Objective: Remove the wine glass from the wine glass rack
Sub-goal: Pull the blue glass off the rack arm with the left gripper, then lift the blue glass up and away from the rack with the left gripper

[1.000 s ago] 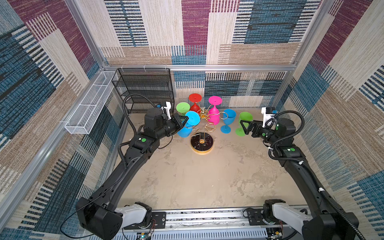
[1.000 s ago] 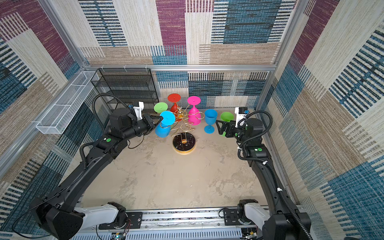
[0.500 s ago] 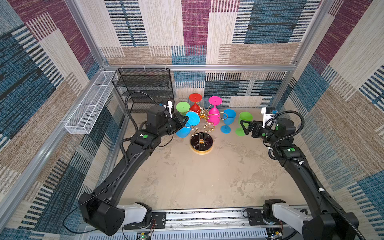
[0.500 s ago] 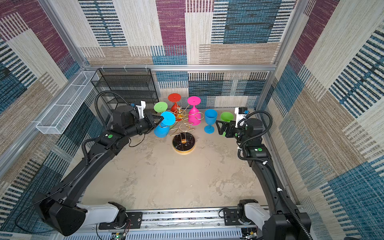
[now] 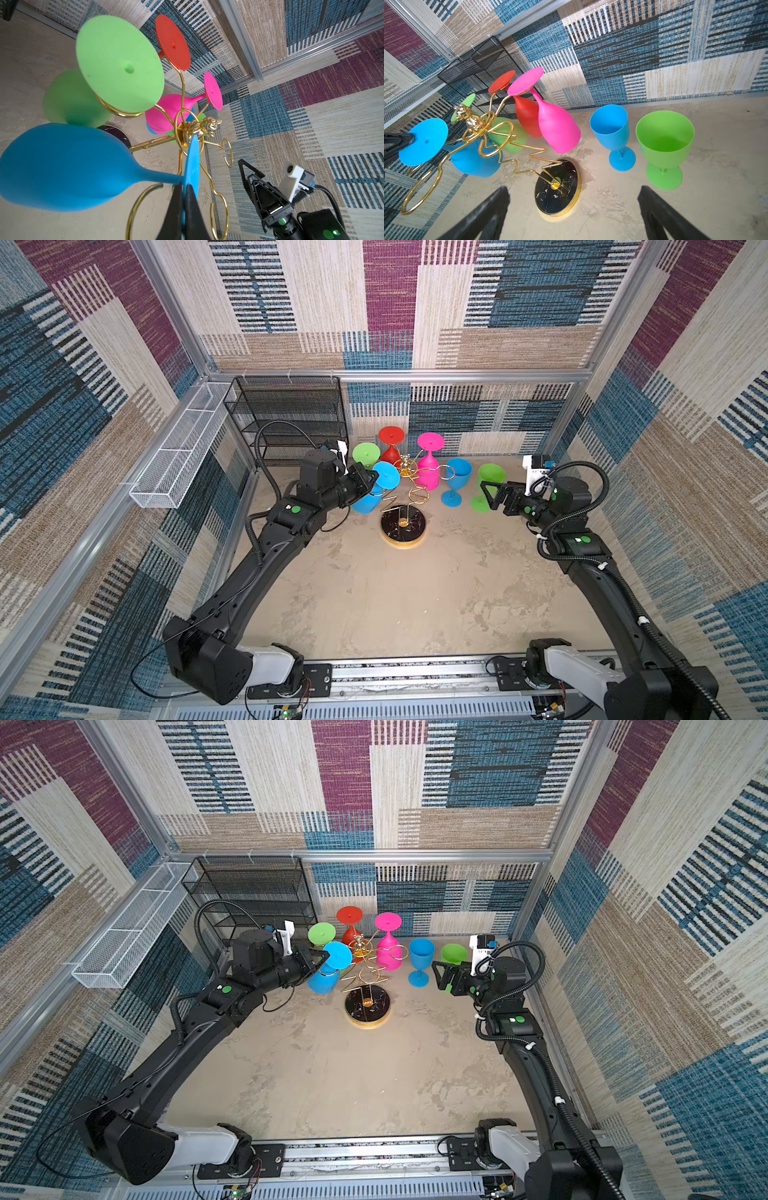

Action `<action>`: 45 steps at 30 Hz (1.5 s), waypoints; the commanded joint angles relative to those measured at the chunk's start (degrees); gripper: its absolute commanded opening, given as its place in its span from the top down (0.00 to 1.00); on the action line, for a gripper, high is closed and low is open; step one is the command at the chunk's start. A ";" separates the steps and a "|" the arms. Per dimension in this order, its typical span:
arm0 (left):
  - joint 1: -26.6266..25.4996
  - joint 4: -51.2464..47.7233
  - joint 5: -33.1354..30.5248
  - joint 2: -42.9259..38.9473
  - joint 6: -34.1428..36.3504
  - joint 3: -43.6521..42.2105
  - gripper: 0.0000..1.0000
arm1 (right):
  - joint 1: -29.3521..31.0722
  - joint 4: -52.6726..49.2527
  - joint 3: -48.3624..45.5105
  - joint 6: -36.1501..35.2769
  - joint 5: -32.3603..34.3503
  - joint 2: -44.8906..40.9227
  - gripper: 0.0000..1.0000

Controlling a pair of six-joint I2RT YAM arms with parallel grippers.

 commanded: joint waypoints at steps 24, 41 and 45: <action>2.21 4.73 -7.78 -7.90 1.33 -7.31 1.00 | 0.02 0.17 1.02 -0.35 0.47 -0.64 0.01; 14.25 -3.35 -5.55 -30.01 -1.50 -15.84 1.00 | 0.03 1.22 2.36 -0.81 -0.58 -1.71 0.01; 22.03 -2.47 4.52 -31.44 -4.81 -14.53 1.00 | 0.02 1.28 3.27 -0.83 -2.42 -1.75 0.01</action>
